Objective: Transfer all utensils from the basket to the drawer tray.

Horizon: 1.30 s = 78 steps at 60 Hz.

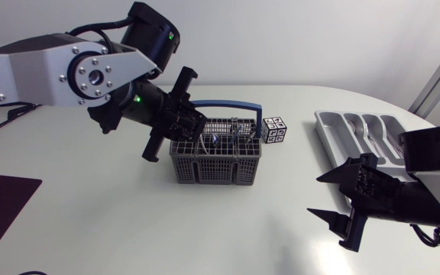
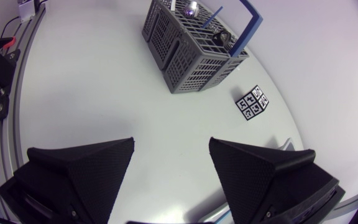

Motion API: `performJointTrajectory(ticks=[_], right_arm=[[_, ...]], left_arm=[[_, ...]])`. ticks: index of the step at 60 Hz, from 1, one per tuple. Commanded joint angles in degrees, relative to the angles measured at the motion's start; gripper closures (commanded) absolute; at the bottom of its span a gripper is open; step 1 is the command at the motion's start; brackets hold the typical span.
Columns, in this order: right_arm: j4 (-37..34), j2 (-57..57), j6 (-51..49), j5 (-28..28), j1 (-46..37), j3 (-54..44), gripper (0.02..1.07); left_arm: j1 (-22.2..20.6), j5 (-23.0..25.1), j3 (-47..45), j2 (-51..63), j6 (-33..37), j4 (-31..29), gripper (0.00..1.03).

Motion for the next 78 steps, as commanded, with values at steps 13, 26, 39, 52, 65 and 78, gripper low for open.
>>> performJointTrajectory(ticks=[13,26,39,52,65,78], right_arm=[[-0.7,-1.4,4.5,2.5,4.8,-0.9,0.2],[-1.0,-2.1,6.4,3.5,7.2,-1.0,0.2],[-0.7,-3.1,9.5,4.0,9.3,-0.5,0.2],[-0.3,-3.2,14.5,4.3,10.8,2.1,0.2],[1.5,-3.5,21.3,5.4,14.7,4.5,0.2],[5.2,-3.1,26.7,11.6,21.9,6.1,0.2]], left_arm=[[0.6,-1.9,2.4,-2.9,1.4,-2.0,0.97],[0.5,-2.2,4.6,-3.7,-0.9,-4.8,0.97],[-1.2,-3.4,13.6,-1.2,-15.4,-14.6,0.98],[-2.6,-3.4,20.9,2.0,-32.0,-21.1,0.97],[-8.3,-3.0,21.7,5.6,-49.5,-26.4,0.98],[-11.7,2.3,24.9,10.6,-63.6,-28.6,0.98]])
